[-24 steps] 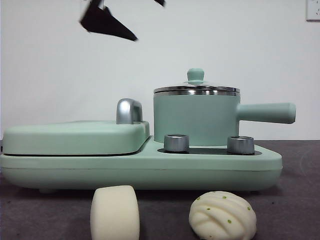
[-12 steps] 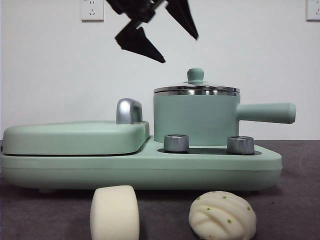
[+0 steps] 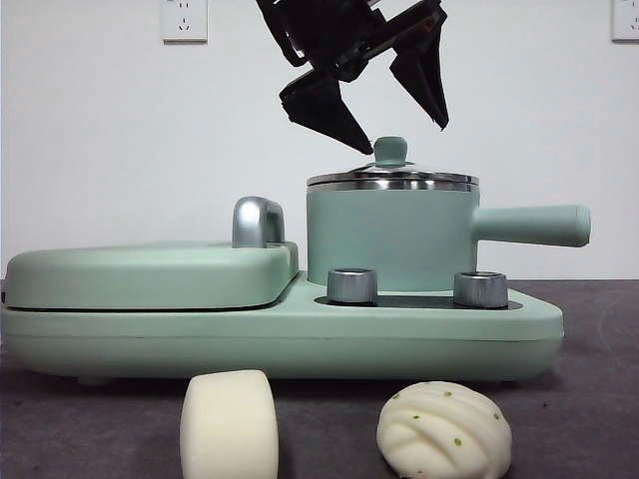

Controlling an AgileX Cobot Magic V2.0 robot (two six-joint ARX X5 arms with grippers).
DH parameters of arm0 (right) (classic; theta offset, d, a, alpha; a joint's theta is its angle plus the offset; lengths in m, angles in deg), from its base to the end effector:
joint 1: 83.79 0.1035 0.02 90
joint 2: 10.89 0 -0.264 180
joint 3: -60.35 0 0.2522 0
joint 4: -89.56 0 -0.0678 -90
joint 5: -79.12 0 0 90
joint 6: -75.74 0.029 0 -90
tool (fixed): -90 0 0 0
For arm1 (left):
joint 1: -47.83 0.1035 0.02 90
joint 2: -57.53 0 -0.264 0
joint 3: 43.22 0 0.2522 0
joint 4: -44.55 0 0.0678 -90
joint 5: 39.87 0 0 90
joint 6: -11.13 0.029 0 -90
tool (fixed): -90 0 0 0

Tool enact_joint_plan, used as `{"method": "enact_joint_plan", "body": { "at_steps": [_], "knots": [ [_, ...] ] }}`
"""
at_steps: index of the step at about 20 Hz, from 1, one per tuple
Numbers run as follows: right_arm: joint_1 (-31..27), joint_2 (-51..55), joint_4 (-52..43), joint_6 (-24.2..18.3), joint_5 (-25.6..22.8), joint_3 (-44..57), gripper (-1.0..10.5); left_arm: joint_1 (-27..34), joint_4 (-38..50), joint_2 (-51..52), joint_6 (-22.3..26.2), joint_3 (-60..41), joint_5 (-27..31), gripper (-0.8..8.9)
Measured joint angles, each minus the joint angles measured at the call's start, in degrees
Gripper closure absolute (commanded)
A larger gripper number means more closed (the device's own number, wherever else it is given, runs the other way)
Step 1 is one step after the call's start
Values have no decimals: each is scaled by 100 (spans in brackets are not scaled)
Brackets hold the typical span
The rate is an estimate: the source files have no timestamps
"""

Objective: Put the buns in a small steamer

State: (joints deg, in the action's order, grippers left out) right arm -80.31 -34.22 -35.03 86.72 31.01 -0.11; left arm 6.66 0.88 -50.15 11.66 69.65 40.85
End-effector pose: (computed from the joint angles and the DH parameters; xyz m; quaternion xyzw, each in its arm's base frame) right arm 0.0622 0.0232 0.3322 0.1392 0.1857 0.3647 0.9017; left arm 0.3182 -0.2845 0.3178 0.0945 0.3150 -0.4038 0.8537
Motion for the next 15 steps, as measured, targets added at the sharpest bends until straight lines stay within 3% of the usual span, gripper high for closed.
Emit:
{"method": "enact_joint_plan", "body": {
  "at_steps": [9, 11, 13, 15],
  "knots": [
    [0, 0, 0, 2, 0, 0, 446, 2, 20, -98, 13, 4, 7, 425],
    [0, 0, 2, 0, 0, 0, 446, 2, -31, -146, 13, 4, 7, 509],
    [0, 0, 2, 0, 0, 0, 446, 2, -55, -146, 15, 4, 7, 517],
    [0, 0, 2, 0, 0, 0, 446, 7, -70, -146, 31, 4, 9, 615]
  ]
}}
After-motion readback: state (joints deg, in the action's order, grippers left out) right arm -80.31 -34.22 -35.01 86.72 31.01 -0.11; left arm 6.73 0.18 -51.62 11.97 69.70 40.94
